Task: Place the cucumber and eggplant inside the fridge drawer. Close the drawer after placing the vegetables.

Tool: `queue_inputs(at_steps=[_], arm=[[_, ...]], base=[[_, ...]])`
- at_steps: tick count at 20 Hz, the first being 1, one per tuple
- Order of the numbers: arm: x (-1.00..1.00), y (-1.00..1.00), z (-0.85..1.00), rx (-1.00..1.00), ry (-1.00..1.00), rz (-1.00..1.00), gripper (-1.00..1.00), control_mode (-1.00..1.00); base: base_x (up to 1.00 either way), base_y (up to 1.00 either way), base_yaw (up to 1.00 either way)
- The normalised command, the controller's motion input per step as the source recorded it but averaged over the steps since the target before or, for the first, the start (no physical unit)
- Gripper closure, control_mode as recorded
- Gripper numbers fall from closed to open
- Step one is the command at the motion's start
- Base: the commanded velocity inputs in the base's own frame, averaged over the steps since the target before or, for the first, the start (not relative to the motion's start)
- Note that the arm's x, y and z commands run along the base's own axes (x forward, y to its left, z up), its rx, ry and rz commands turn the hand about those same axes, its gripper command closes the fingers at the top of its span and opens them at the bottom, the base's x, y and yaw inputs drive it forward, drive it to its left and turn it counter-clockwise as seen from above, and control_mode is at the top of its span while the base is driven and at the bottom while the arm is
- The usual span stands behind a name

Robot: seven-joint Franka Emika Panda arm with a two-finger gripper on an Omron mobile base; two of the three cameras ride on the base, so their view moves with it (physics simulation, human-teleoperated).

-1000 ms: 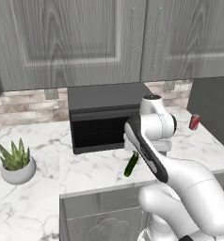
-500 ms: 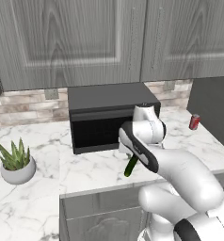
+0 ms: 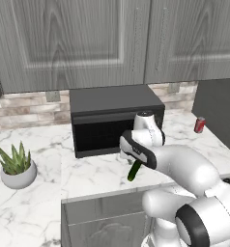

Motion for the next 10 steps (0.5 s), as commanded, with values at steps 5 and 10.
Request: queue_inputs(at_steps=[5,10], arm=[[0.15,0.03,-0.25,0.0,0.0,-0.01,-1.0,-1.0],[0.17,0.14,-0.31,0.0,0.0,0.0,-1.0,-1.0]], base=[[0.0,0.0,0.0],[0.0,0.0,0.0]])
